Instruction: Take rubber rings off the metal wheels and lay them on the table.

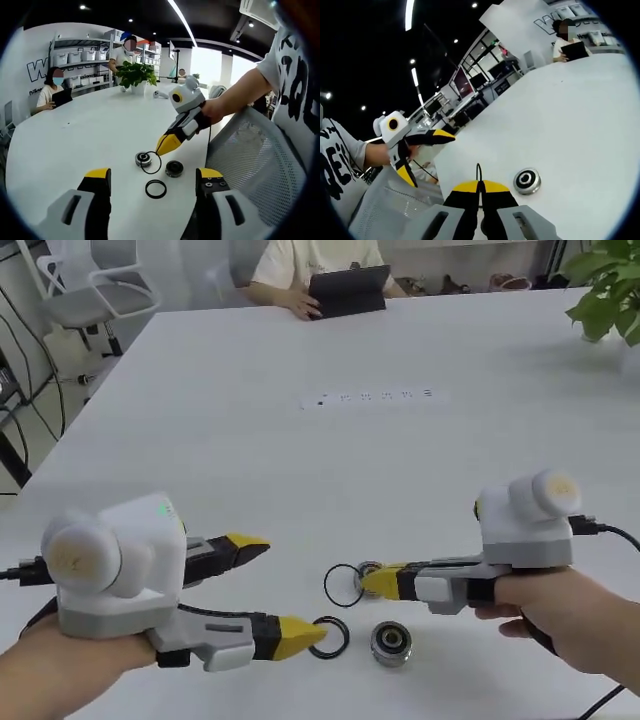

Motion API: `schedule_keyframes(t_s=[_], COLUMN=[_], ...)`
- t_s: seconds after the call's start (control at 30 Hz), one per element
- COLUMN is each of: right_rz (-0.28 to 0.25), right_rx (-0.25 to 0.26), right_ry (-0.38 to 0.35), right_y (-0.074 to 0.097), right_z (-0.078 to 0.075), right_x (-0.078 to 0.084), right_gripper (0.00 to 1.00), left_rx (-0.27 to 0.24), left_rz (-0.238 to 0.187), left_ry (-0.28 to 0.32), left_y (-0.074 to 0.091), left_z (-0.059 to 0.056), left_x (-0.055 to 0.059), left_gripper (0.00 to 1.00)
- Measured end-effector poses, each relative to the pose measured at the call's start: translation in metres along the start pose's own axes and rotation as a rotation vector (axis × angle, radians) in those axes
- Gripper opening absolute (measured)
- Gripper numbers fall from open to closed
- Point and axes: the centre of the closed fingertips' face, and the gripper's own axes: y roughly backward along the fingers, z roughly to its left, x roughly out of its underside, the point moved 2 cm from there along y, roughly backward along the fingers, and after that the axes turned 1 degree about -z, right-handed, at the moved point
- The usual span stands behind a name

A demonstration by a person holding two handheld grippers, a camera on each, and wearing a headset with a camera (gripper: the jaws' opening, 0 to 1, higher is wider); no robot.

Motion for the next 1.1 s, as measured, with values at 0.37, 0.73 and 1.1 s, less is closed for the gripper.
schedule_keyframes(t_s=[0.37,0.73,1.1], right_rz=[0.077,0.142,0.178], right_rx=[-0.034,-0.029,0.015], right_ry=[-0.016,-0.038,-0.048], right_y=[-0.013,-0.028,-0.032], right_z=[0.009,0.009,-0.002], right_x=[0.016,0.030,0.038], right_gripper=[0.00,0.00,0.00], left_rx=[-0.022,-0.036,-0.043], left_rz=[0.011,0.015,0.022], left_ry=[0.026,0.037,0.046], left_y=[0.010,0.017,0.020], left_z=[0.003,0.006,0.008], left_x=[0.011,0.018,0.024], left_gripper=[0.70,0.71,0.70])
